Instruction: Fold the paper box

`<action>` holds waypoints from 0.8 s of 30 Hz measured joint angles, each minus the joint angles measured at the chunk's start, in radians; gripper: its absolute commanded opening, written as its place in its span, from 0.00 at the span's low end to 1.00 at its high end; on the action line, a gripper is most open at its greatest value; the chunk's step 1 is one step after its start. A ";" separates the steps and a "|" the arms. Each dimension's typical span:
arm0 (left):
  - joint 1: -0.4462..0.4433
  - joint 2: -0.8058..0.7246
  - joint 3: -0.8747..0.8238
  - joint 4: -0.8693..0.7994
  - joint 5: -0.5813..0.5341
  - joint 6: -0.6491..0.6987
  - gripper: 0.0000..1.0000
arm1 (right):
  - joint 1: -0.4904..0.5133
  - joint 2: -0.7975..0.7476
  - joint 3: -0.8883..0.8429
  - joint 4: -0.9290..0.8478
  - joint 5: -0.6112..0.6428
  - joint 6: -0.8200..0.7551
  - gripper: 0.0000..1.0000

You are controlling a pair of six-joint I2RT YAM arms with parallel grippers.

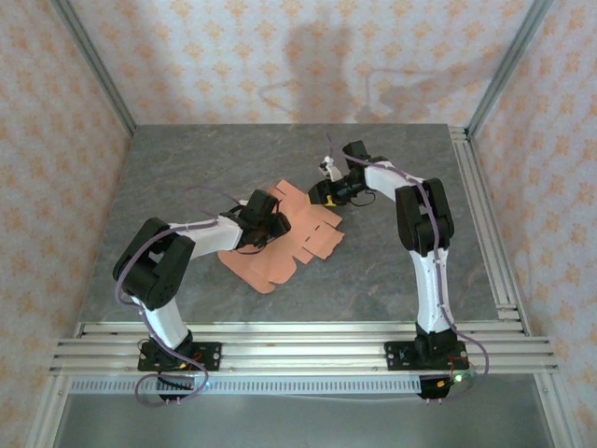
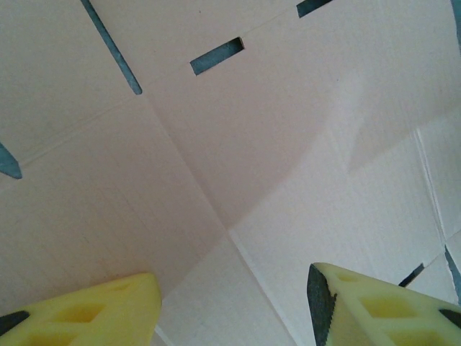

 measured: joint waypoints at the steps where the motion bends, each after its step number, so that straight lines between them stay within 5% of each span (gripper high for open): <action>1: 0.000 0.000 0.000 0.000 0.001 0.002 0.59 | -0.001 0.000 0.003 -0.005 -0.007 -0.006 0.59; 7: 0.000 0.000 0.000 -0.002 0.006 0.009 0.59 | -0.001 0.000 0.004 -0.034 -0.019 -0.033 0.23; 10: 0.000 -0.002 0.000 -0.003 0.008 0.017 0.59 | -0.002 0.000 0.004 -0.036 -0.018 -0.033 0.13; 13: 0.000 -0.004 0.000 -0.006 0.008 0.023 0.59 | -0.001 0.000 0.004 -0.037 -0.018 -0.032 0.14; 16: 0.000 -0.005 0.000 -0.010 0.009 0.024 0.59 | 0.000 -0.003 0.003 -0.037 -0.008 -0.032 0.30; 24: 0.000 -0.005 0.000 -0.011 0.011 0.024 0.59 | 0.013 -0.008 -0.001 -0.025 0.018 -0.062 0.32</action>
